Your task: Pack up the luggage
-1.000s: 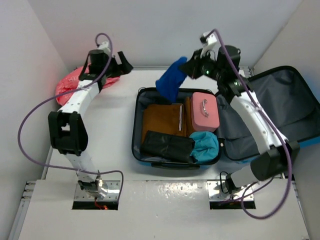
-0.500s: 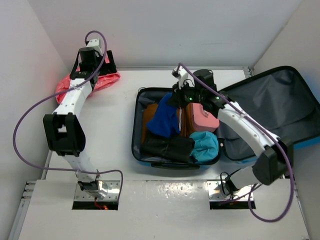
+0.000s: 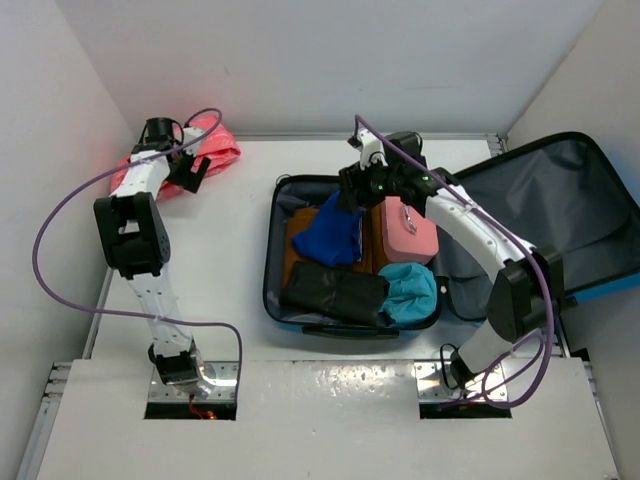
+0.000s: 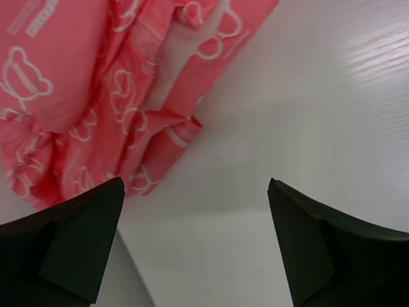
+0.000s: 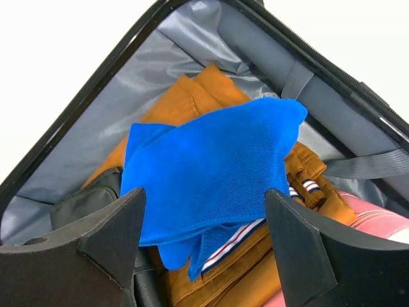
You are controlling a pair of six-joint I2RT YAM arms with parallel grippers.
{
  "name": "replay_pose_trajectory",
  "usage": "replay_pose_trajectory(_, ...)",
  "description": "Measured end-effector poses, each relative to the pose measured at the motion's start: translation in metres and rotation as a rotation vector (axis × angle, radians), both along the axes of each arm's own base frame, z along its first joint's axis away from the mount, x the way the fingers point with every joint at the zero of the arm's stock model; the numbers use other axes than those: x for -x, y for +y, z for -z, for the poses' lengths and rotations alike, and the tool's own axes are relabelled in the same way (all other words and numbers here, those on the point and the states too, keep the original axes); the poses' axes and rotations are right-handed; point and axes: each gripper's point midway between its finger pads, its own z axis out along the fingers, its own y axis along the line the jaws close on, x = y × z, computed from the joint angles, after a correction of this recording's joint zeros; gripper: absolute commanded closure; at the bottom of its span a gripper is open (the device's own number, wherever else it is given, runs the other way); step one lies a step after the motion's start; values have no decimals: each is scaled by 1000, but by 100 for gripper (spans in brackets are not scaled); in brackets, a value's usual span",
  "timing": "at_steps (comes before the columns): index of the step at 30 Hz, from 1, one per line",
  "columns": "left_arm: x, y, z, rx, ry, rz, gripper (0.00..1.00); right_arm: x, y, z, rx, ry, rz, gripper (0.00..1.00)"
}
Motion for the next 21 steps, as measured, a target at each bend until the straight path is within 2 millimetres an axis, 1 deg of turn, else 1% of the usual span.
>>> replay_pose_trajectory(2, -4, 13, 1, -48, 3, 39, 0, 0, -1, -3, -5, -3, 4, 25)
replay_pose_trajectory(5, -13, 22, -3, -114, -21, 96, 0, 1, -2, -3, -4, 4, 5, 25)
replay_pose_trajectory(8, -27, 24, -8, -196, -75, 170, 0, 0, -6, -2, -2, 9, 12, 24)
replay_pose_trajectory(13, -41, 17, -1, -280, -91, 281, 0, -4, -14, -2, 0, 11, 35, 24)
replay_pose_trajectory(17, -62, 16, 18, -309, -106, 319, 0, -12, -21, -7, -5, 2, 55, 23)
replay_pose_trajectory(20, -72, 21, 36, -351, -107, 315, 0, -19, -23, -12, -10, -10, 67, 23)
replay_pose_trajectory(21, -74, 21, 45, -359, -95, 320, 0, -21, -23, -12, -11, -11, 69, 23)
